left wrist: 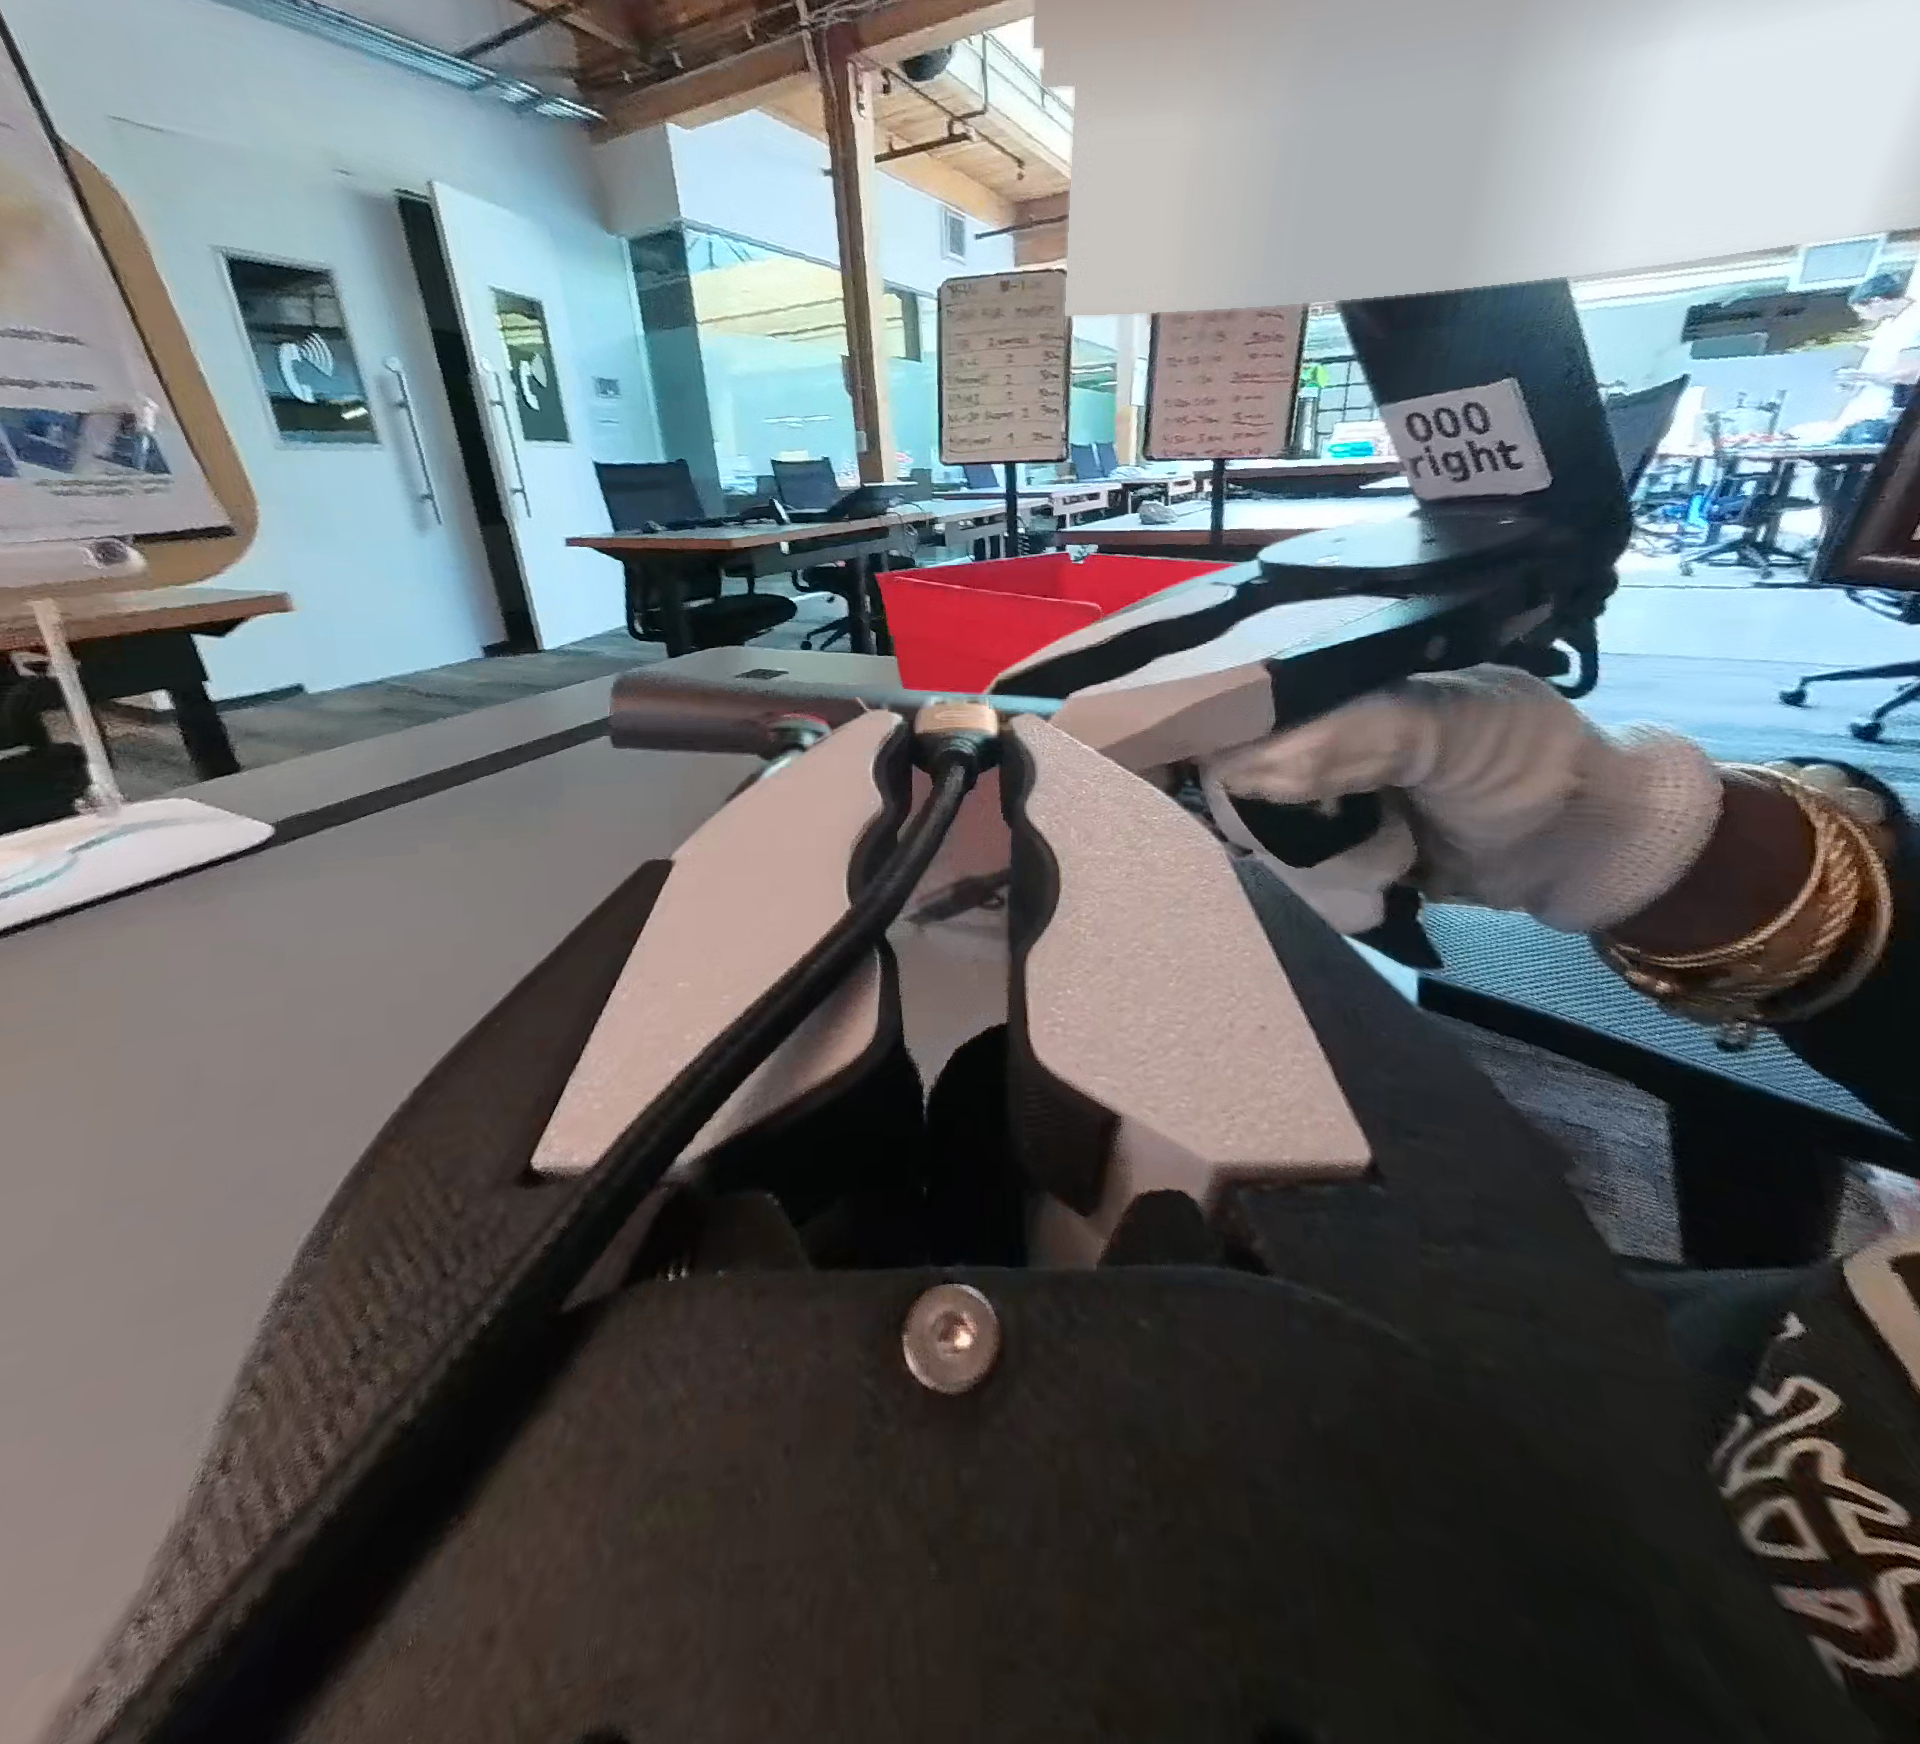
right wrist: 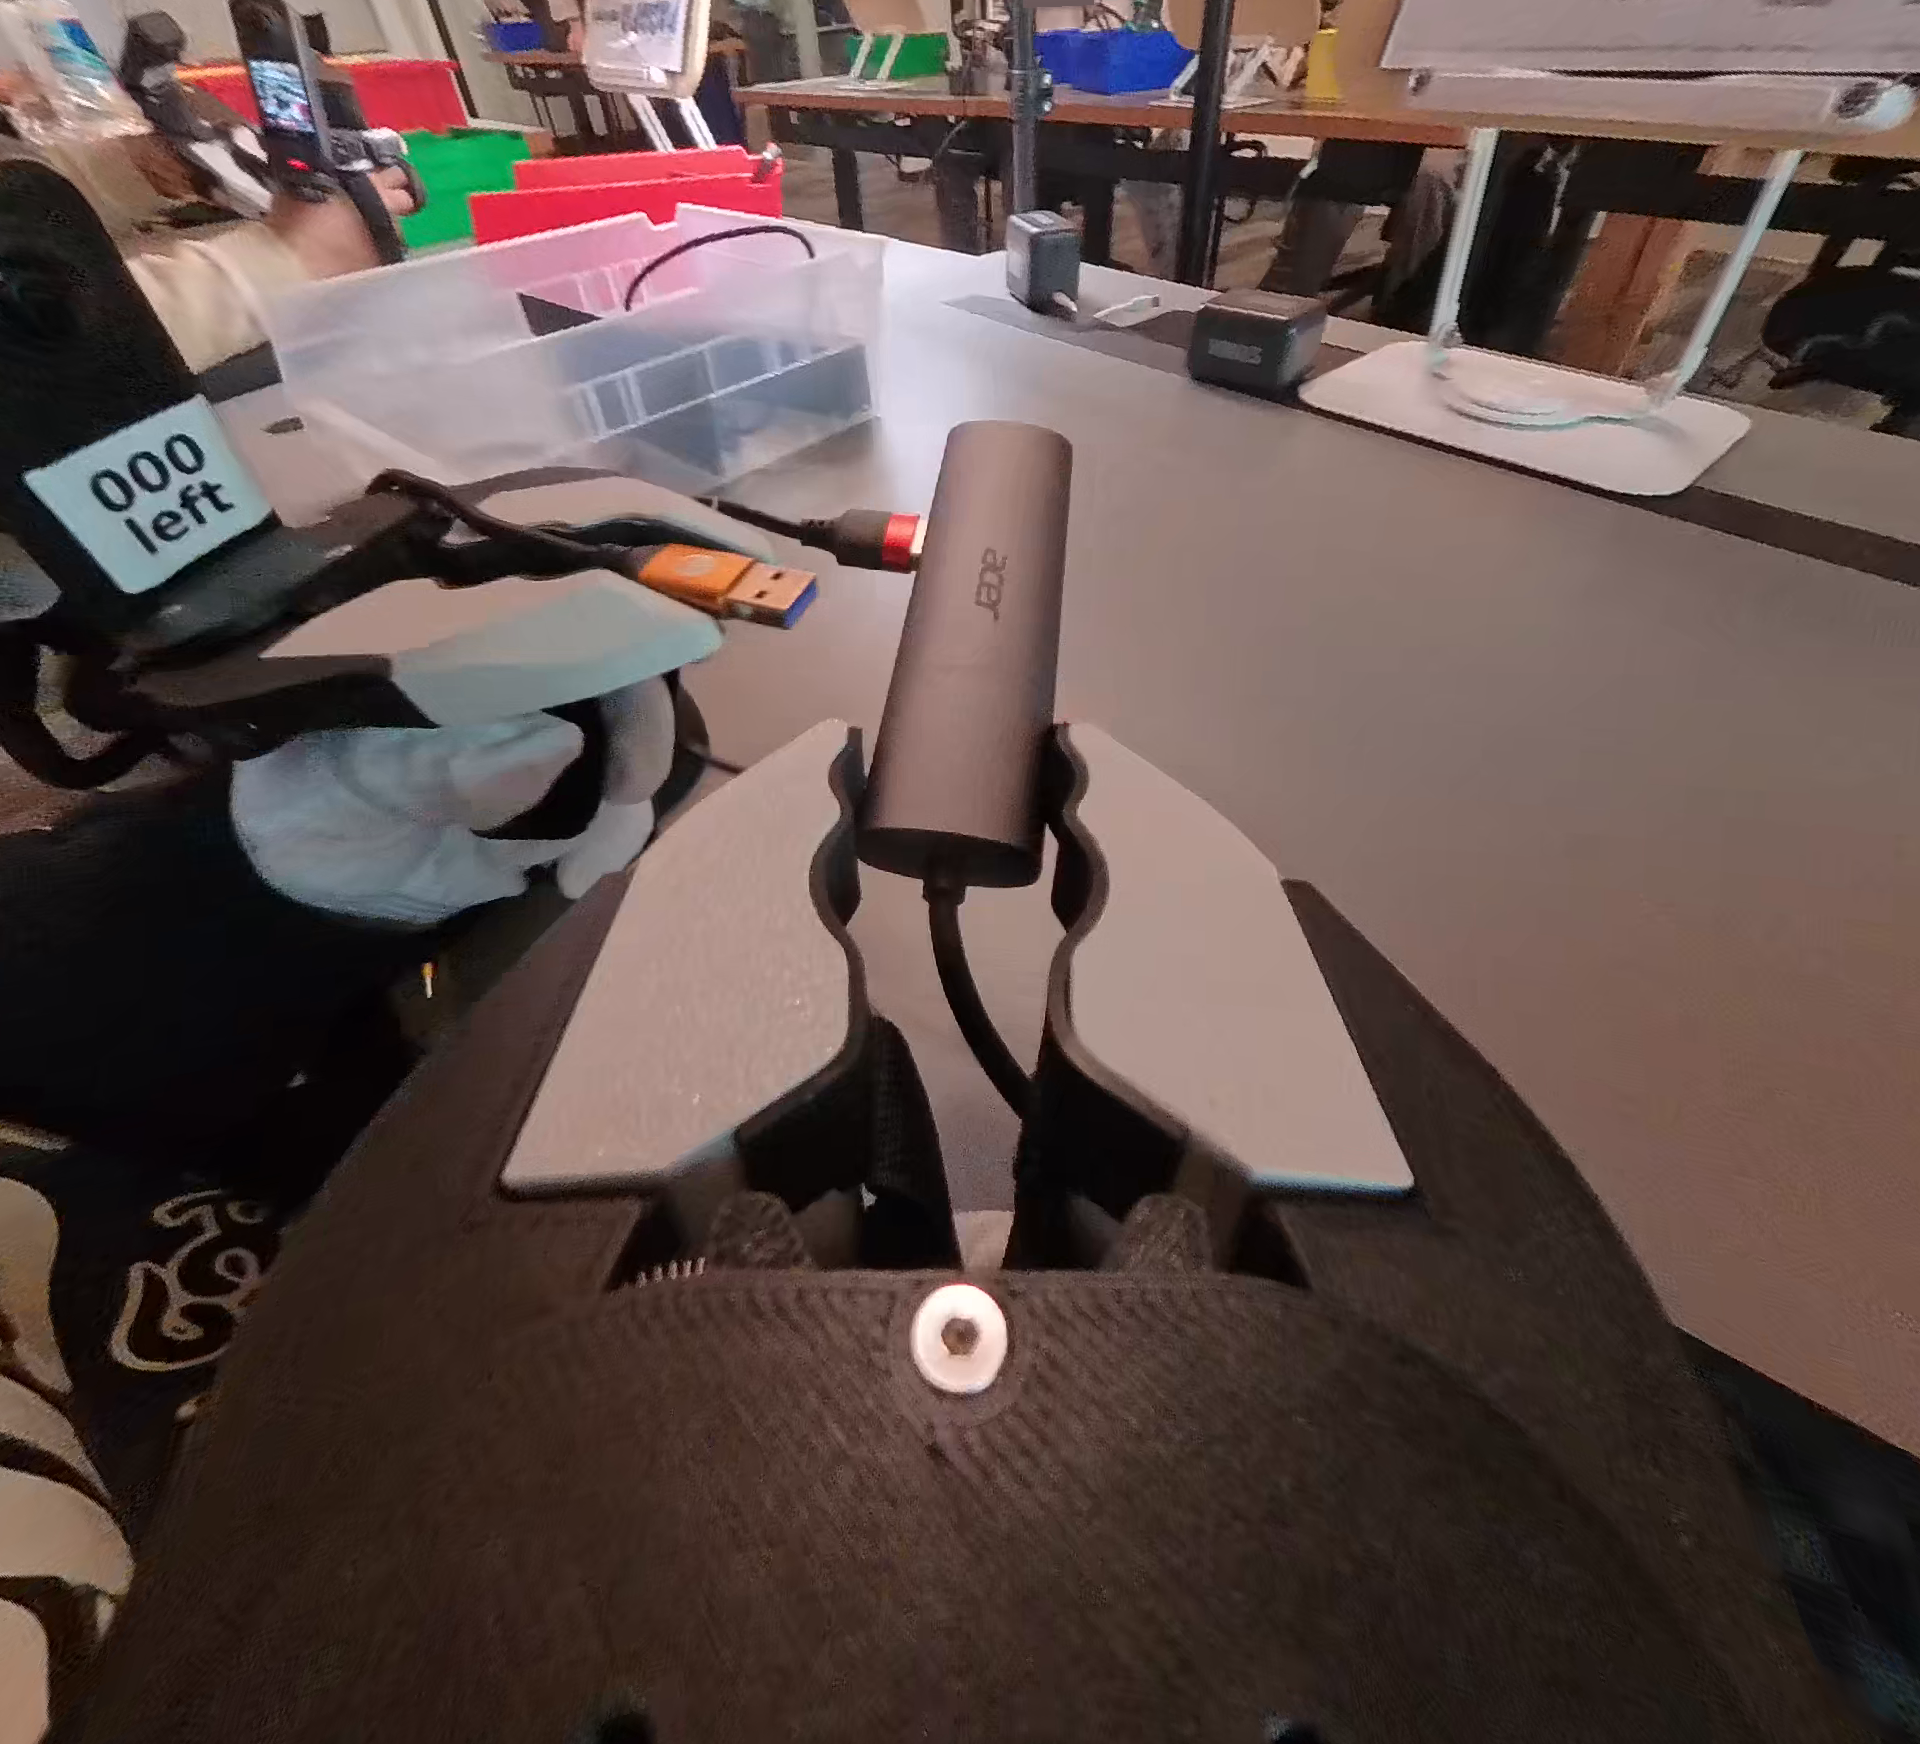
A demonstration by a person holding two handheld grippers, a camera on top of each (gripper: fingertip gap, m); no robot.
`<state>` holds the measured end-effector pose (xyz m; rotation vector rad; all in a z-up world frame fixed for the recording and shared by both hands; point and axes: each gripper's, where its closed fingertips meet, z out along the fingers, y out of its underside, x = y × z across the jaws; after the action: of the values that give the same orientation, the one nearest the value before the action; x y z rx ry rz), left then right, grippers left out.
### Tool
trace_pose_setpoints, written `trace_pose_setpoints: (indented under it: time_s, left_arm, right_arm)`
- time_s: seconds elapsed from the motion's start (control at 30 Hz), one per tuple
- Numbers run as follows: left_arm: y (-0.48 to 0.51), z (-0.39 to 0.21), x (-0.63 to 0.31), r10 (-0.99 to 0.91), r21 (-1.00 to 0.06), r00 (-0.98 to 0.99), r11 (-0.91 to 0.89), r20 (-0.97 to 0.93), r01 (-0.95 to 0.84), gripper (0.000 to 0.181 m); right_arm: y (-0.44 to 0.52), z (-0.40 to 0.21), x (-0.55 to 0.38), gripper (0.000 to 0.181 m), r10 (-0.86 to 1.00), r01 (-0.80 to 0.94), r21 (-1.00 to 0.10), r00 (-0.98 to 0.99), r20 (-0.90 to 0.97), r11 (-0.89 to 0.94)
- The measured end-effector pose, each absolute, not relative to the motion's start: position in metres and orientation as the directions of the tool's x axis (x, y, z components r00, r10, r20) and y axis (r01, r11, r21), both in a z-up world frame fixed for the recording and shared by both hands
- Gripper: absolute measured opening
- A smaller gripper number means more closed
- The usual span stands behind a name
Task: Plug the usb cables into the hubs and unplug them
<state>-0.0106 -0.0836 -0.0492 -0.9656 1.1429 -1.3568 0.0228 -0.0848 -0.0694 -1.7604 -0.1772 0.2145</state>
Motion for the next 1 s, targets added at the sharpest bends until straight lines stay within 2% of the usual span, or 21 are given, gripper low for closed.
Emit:
trace_pose_setpoints:
  time_s: [0.3,1.0]
  left_arm:
    - [-0.081,-0.053,-0.01,-0.989,-0.969,-0.003,0.147,-0.15,0.2,0.015]
    - [-0.086,-0.057,-0.009,-0.963,-0.946,0.032,0.268,-0.267,0.181,0.015]
  right_arm:
    - [-0.081,-0.059,0.009,0.033,0.229,-0.018,-0.996,0.973,-0.038,-0.085]
    - [-0.08,-0.062,0.009,0.033,0.191,0.027,-0.997,0.982,0.013,-0.072]
